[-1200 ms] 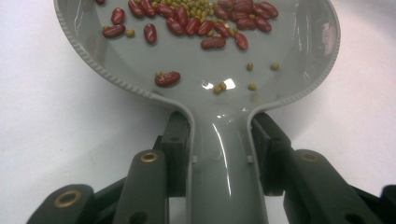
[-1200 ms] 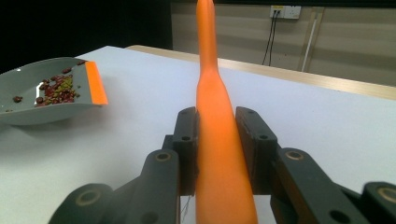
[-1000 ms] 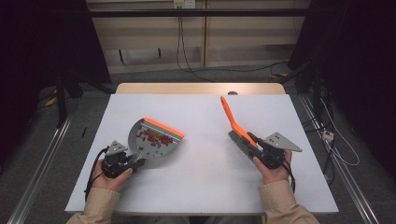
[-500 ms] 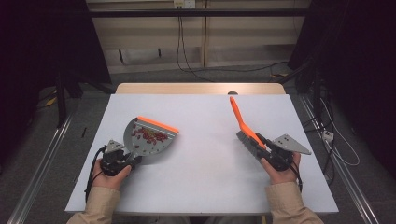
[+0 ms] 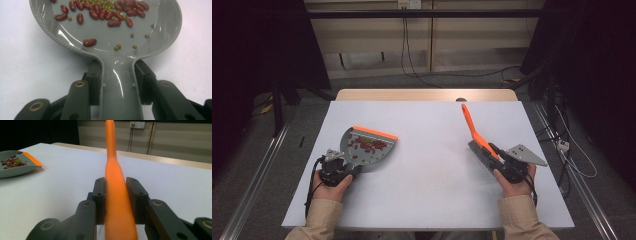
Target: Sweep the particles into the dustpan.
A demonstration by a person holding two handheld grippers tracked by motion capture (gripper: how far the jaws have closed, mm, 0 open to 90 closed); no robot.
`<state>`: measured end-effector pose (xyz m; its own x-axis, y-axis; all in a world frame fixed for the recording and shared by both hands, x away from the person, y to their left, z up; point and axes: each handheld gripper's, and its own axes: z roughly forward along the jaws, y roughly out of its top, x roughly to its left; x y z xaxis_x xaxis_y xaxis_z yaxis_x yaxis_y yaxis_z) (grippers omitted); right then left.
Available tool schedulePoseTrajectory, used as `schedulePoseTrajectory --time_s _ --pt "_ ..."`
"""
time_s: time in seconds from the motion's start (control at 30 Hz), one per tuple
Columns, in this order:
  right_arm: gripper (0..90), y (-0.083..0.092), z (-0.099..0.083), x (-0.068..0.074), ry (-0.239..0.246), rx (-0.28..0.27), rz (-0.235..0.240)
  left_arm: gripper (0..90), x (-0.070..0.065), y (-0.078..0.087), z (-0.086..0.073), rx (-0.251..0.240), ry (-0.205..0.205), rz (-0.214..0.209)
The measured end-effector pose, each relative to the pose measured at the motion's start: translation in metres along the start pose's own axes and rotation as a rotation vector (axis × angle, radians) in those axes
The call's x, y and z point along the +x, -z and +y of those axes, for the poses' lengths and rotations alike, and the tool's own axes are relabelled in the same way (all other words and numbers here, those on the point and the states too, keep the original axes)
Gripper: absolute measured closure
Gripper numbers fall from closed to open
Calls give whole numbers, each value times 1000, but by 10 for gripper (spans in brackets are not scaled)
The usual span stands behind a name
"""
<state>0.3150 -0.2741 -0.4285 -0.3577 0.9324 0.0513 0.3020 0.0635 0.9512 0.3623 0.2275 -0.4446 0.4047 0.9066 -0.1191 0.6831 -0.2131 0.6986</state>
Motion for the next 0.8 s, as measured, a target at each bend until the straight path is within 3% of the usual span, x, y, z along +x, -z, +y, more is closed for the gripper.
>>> schedulePoseTrajectory --time_s 0.47,0.67,0.8 --pt "713 1 -1 0 -6 -3 2 627 0 -5 -3 -26 10 32" --pt "713 1 -1 -3 -4 2 -8 620 -1 -4 -3 -34 27 33" --pt "713 0 -2 -6 2 8 -34 589 -2 -2 -4 -36 40 9"
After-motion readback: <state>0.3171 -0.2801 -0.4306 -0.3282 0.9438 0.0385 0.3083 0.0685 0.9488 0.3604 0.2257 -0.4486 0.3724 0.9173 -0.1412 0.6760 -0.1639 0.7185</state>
